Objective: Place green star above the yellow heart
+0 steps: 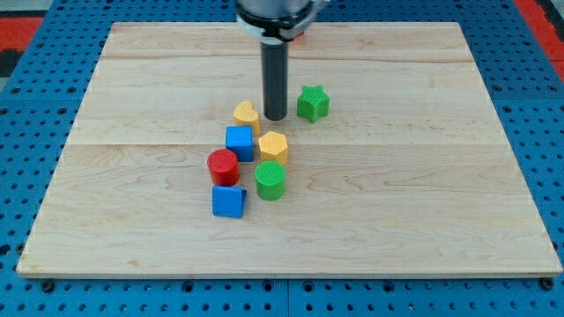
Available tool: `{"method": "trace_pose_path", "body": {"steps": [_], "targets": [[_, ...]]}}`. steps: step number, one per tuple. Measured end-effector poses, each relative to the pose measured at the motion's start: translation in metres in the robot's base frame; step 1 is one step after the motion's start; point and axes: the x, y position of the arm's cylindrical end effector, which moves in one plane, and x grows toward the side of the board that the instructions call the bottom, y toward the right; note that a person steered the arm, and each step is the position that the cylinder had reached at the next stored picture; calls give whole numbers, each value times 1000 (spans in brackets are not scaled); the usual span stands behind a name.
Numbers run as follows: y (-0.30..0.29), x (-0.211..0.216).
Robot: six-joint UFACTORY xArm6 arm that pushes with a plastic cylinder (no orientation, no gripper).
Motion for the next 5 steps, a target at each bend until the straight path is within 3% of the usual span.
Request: {"method": "trace_pose_path", "body": {"steps": [2,3,5], "targets": [[19,8],[39,38],[71,40]]}}
